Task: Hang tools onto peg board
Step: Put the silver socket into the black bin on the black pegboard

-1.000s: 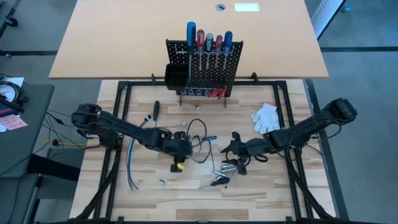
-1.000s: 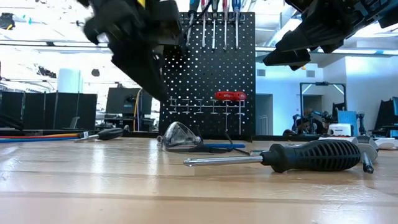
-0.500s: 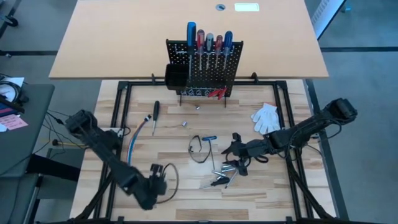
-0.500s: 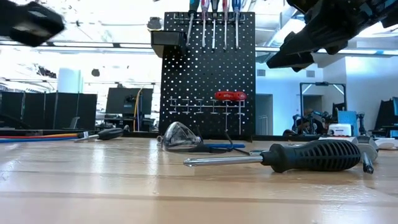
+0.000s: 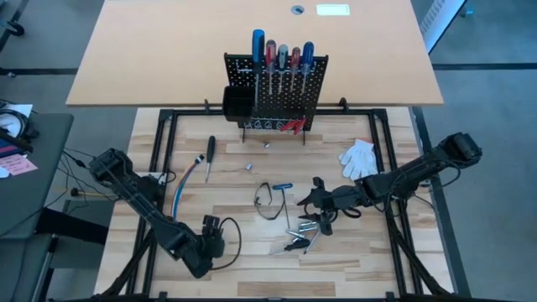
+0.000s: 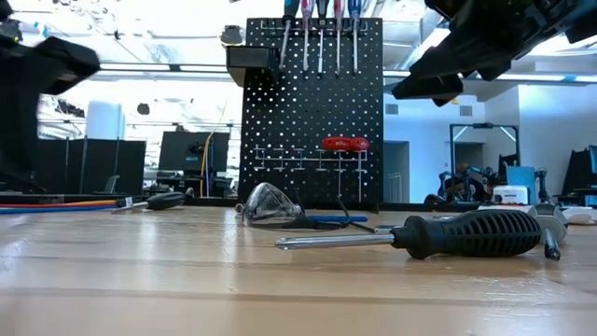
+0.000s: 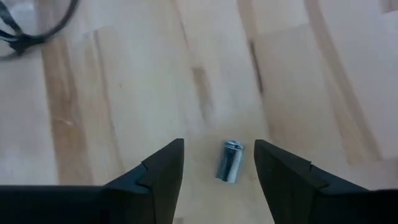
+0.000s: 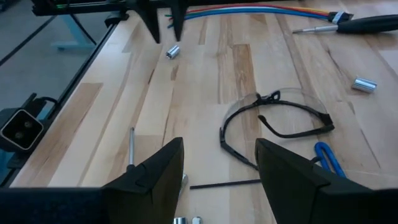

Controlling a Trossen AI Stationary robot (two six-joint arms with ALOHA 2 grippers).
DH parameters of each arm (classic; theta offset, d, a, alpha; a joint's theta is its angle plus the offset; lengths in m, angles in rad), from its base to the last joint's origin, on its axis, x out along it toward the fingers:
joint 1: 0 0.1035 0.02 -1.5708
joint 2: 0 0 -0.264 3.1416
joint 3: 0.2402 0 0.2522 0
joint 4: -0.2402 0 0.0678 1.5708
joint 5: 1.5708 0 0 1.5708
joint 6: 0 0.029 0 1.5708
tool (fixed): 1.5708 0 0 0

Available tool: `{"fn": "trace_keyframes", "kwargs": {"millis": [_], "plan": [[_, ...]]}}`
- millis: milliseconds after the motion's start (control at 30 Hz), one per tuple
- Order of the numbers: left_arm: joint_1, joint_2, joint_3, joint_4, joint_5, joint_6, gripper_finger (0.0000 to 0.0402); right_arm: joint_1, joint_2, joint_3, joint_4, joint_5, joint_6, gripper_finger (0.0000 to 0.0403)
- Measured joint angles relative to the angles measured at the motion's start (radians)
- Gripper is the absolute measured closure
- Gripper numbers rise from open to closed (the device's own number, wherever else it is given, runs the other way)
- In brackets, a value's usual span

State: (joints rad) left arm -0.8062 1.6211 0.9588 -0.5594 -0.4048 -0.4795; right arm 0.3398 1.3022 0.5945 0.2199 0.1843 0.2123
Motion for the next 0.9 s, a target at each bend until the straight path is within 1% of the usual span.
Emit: {"fn": "trace_keyframes", "kwargs": {"millis": [67,200,333,433,633,767,900], "plan": [[0.016,0.0,0.0,-0.001,0.02,0.027,0.0209,0.002,0.0,0.0,0.0,0.0,0.0,0.0196],[0.05,0.0,-0.027,0.04,0.13,0.053,0.022,0.011,0.0,0.0,-0.002,0.0,0.0,0.0196],[0.054,0.0,-0.069,0.065,0.165,0.052,0.0231,0.014,0.0,0.0,-0.002,0.0,0.0,0.0196],[0.054,0.0,-0.098,0.095,0.166,0.052,0.0236,0.014,0.0,0.0,-0.002,0.0,0.0,0.0196],[0.054,0.0,-0.156,0.234,0.165,0.063,0.0256,0.014,0.0,0.0,-0.002,0.0,-0.001,0.0196],[0.053,-0.004,-0.186,0.279,0.163,0.047,0.0279,0.014,0.0,0.0,-0.002,0.0,-0.001,0.0196],[0.053,-0.003,-0.19,0.294,0.154,0.038,0.0316,0.014,0.0,0.0,-0.002,0.0,-0.001,0.0196]]}}
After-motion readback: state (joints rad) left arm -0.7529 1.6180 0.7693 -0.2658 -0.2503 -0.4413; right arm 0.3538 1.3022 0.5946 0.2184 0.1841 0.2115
